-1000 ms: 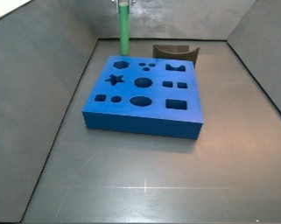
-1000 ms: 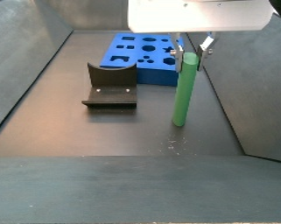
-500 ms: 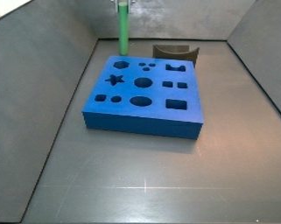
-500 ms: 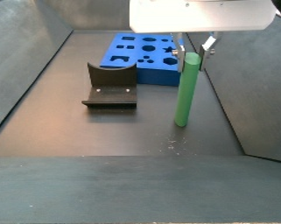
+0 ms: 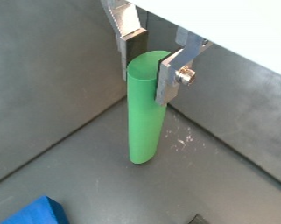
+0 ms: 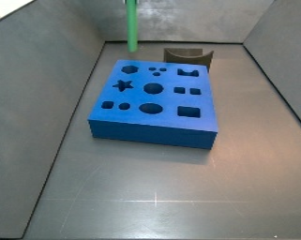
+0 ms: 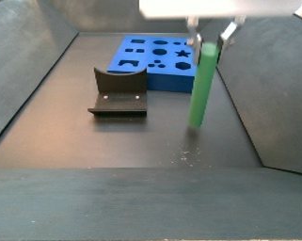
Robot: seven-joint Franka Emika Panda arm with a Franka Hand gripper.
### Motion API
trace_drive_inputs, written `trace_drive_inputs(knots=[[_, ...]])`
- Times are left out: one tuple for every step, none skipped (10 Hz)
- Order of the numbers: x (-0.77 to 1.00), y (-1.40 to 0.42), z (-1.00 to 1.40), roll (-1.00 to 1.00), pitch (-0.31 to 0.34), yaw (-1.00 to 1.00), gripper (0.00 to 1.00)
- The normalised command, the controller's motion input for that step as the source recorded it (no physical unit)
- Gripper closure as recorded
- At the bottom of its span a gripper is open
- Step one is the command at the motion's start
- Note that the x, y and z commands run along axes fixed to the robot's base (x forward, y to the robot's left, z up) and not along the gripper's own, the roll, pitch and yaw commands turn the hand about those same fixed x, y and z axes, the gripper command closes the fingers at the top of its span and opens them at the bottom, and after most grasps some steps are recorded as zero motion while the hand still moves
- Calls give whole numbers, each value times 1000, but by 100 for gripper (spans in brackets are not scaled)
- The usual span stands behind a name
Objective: Pick up the oval object. Move up. Move to above the board. Insert the oval object.
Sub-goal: Move up, then move to above the board.
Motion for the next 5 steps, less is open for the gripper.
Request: trace_drive_inputs(knots=[[-10, 27, 341, 41, 81, -5, 100], [-3, 22, 186, 51, 92, -5, 100], [247, -424, 1000, -80, 227, 442, 100], [254, -434, 1000, -77, 230, 427, 100], [231, -376, 1000, -63, 203, 287, 100]])
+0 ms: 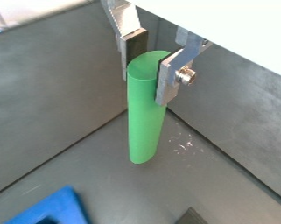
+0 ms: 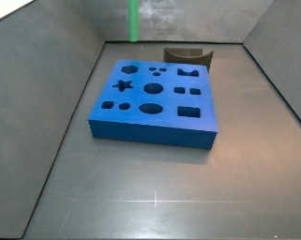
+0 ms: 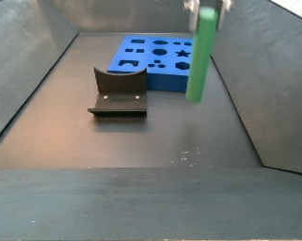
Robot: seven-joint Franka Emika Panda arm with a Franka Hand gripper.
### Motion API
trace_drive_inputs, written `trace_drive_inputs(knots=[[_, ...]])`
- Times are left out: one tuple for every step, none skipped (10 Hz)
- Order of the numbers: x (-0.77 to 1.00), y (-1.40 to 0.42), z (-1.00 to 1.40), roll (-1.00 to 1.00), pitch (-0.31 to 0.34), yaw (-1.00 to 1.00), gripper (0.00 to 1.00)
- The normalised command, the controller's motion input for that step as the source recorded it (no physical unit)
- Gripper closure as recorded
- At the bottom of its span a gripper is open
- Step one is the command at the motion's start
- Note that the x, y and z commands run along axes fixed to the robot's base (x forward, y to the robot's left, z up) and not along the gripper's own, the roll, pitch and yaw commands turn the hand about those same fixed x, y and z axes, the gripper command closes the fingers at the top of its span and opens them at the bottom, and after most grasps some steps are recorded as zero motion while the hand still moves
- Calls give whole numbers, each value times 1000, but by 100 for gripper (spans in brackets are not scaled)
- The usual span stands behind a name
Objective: Pick up the oval object. Move up. Move to above the board. Insert the oval object.
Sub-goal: Move to above the board.
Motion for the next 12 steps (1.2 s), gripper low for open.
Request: trace_drive_inputs(knots=[[213, -348, 1000, -52, 154, 189, 100], [195, -329, 1000, -44, 113, 126, 100], [180, -304, 1000, -38, 86, 86, 100], [163, -269, 1000, -35, 78, 56, 100], [151, -248, 1000, -32, 81, 44, 100], [144, -226, 1000, -32, 81, 38, 100], [121, -183, 1000, -33, 85, 34, 100], [92, -139, 867, -33, 81, 32, 100], [60, -91, 703, -33, 81, 34, 100], [46, -68, 594, -32, 77, 34, 100], [28, -41, 381, -30, 71, 34, 100], [18, -33, 220, -29, 74, 35, 100]])
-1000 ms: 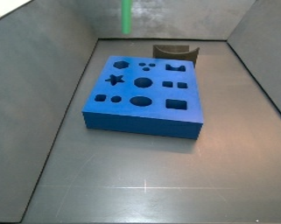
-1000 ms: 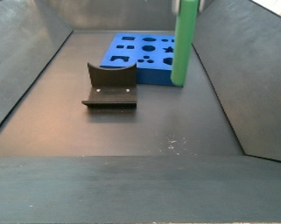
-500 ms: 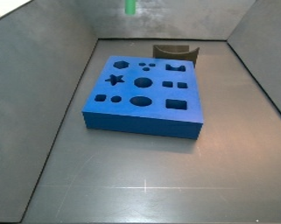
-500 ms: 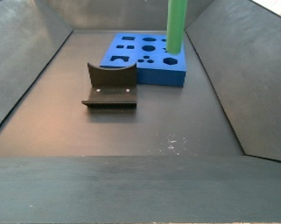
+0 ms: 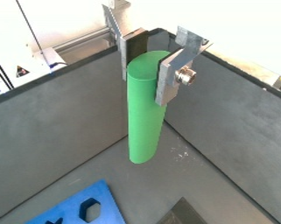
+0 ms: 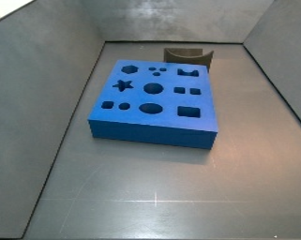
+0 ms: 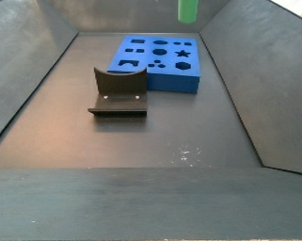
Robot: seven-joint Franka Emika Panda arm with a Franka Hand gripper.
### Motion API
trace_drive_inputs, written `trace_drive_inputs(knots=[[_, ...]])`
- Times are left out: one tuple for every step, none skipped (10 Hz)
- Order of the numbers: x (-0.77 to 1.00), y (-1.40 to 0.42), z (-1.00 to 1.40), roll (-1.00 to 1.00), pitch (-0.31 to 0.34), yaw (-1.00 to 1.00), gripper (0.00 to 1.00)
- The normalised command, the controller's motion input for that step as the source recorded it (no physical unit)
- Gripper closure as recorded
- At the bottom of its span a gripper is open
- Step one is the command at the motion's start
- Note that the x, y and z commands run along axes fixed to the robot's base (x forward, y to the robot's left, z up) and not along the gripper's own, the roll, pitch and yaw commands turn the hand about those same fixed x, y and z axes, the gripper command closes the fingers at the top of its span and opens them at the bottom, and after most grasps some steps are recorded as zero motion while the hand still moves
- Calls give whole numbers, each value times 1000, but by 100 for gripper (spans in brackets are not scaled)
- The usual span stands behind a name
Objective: Pick up the oval object. Move up. Move to above the board. Insert the oval object.
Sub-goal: Move to above the board.
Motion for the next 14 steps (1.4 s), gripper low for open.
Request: trace_drive_inputs(knots=[[14, -1000, -55, 126, 7, -629, 100], [14, -1000, -57, 129, 3, -624, 100], [8, -1000, -54, 120, -18, -411, 100], [4, -1000, -56, 52, -27, -248, 100], [3, -1000, -58, 21, -30, -97, 100], [4, -1000, -56, 6, -32, -59, 100], [7, -1000, -63, -6, -13, -19, 100], [11, -1000, -62, -6, -4, -9, 100], [28, -1000, -61, -19, 8, 0, 100], [47, -1000, -61, 1, 14, -2, 100], [69, -1000, -62, -2, 18, 7, 100], [83, -941, -51, -10, 23, 9, 100], [72, -554, -30, -5, 25, 10, 100], [57, -342, -13, -1, 24, 8, 100]])
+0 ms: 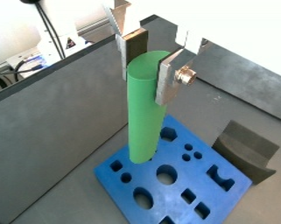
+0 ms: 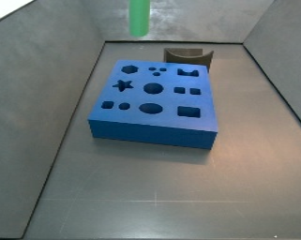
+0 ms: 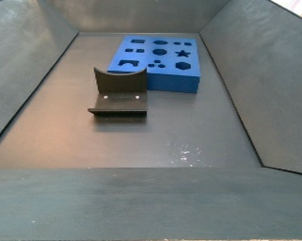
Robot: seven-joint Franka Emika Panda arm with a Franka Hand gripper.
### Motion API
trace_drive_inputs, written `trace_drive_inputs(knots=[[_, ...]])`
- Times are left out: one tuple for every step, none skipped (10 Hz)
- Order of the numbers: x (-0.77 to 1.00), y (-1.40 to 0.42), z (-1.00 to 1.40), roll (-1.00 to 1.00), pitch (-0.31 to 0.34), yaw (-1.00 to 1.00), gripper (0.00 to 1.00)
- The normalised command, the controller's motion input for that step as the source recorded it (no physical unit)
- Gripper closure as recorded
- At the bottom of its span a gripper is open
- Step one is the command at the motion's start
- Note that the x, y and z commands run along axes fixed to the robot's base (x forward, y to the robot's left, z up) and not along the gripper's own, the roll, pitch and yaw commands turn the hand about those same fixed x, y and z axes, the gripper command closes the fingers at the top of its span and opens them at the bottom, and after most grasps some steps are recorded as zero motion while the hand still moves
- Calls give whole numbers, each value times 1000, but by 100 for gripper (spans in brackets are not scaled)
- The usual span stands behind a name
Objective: Pick up the oval object. Move up. Move to above the board. Insert the oval object.
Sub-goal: Move to above the board, then insert the oval object.
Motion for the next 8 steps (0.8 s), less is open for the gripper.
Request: trace_drive_inputs(knots=[[42, -177, 0, 5, 23, 7, 100], [0, 0, -17, 0, 0, 0, 100], [40, 0, -26, 0, 0, 0, 100], [0, 0, -149, -31, 0, -180, 100], [0, -106, -263, -30, 0, -574, 100], [0, -20, -263, -23, 4, -983, 100], [0, 0, -283, -24, 0, -1000, 100], [0, 0, -311, -17, 0, -1000, 100]])
